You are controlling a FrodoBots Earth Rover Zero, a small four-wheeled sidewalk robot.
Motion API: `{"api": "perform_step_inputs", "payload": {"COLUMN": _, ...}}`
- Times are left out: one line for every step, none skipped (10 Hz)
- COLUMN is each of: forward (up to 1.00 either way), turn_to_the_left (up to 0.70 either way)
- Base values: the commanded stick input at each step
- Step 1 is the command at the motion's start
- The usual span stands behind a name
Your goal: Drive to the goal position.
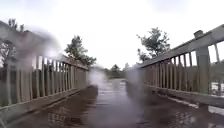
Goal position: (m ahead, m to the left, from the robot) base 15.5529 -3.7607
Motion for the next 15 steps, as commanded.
{"api": "perform_step_inputs", "payload": {"forward": 0.45, "turn_to_the_left": 0.0}}
{"api": "perform_step_inputs", "payload": {"forward": 0.45, "turn_to_the_left": 0.0}}
{"api": "perform_step_inputs", "payload": {"forward": 0.45, "turn_to_the_left": 0.0}}
{"api": "perform_step_inputs", "payload": {"forward": 0.45, "turn_to_the_left": 0.0}}
{"api": "perform_step_inputs", "payload": {"forward": 0.45, "turn_to_the_left": 0.0}}
{"api": "perform_step_inputs", "payload": {"forward": 0.45, "turn_to_the_left": 0.0}}
{"api": "perform_step_inputs", "payload": {"forward": 0.45, "turn_to_the_left": 0.0}}
{"api": "perform_step_inputs", "payload": {"forward": 0.45, "turn_to_the_left": 0.0}}
{"api": "perform_step_inputs", "payload": {"forward": 0.45, "turn_to_the_left": 0.0}}
{"api": "perform_step_inputs", "payload": {"forward": 0.45, "turn_to_the_left": 0.0}}
{"api": "perform_step_inputs", "payload": {"forward": 0.45, "turn_to_the_left": 0.0}}
{"api": "perform_step_inputs", "payload": {"forward": 0.45, "turn_to_the_left": 0.0}}
{"api": "perform_step_inputs", "payload": {"forward": 0.45, "turn_to_the_left": 0.0}}
{"api": "perform_step_inputs", "payload": {"forward": 0.45, "turn_to_the_left": 0.0}}
{"api": "perform_step_inputs", "payload": {"forward": 0.45, "turn_to_the_left": 0.0}}
